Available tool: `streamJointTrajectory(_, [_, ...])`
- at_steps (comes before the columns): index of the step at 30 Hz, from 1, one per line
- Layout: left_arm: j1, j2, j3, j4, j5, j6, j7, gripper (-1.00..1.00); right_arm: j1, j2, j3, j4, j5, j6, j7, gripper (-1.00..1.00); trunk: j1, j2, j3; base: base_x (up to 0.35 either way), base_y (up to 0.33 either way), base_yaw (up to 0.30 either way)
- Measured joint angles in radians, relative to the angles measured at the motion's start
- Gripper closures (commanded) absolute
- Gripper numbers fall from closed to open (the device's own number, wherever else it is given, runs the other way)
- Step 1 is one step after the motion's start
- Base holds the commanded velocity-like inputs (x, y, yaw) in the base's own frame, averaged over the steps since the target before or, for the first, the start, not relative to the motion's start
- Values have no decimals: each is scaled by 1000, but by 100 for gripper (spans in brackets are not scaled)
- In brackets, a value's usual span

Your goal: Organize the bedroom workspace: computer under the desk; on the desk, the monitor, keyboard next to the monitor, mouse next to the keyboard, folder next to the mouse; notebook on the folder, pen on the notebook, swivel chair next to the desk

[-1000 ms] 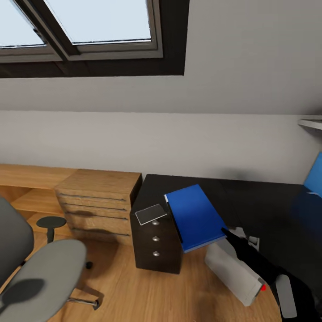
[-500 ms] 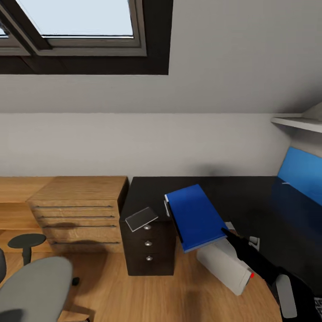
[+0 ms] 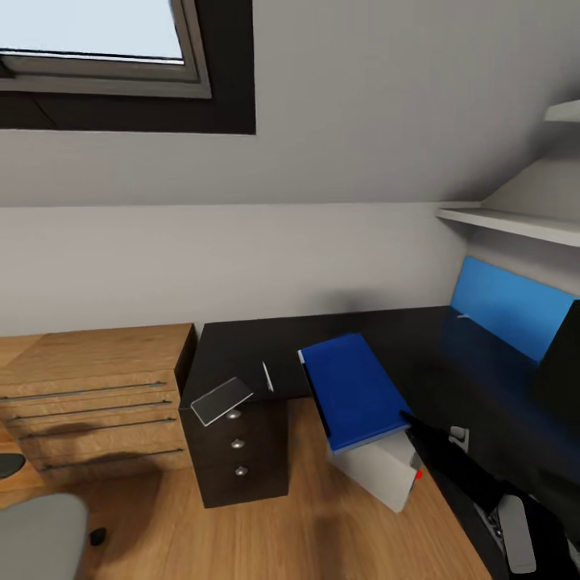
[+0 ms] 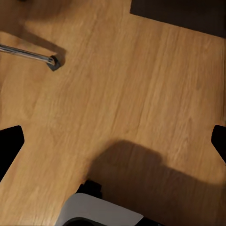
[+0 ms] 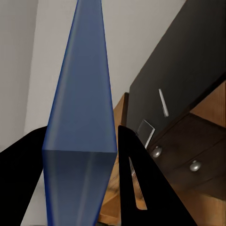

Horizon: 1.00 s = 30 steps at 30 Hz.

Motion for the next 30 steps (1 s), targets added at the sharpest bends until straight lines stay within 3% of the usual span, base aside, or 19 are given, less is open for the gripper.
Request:
streamJointTrajectory(20, [0, 0, 0, 0, 0, 0, 0, -100, 0, 0, 0, 1, 1, 0, 0, 100, 0, 0, 0, 0, 0, -290])
streamJointTrajectory(30, [0, 0, 0, 0, 0, 0, 0, -100, 0, -1, 1, 27, 0, 0, 2, 100, 0, 0, 0, 0, 0, -51])
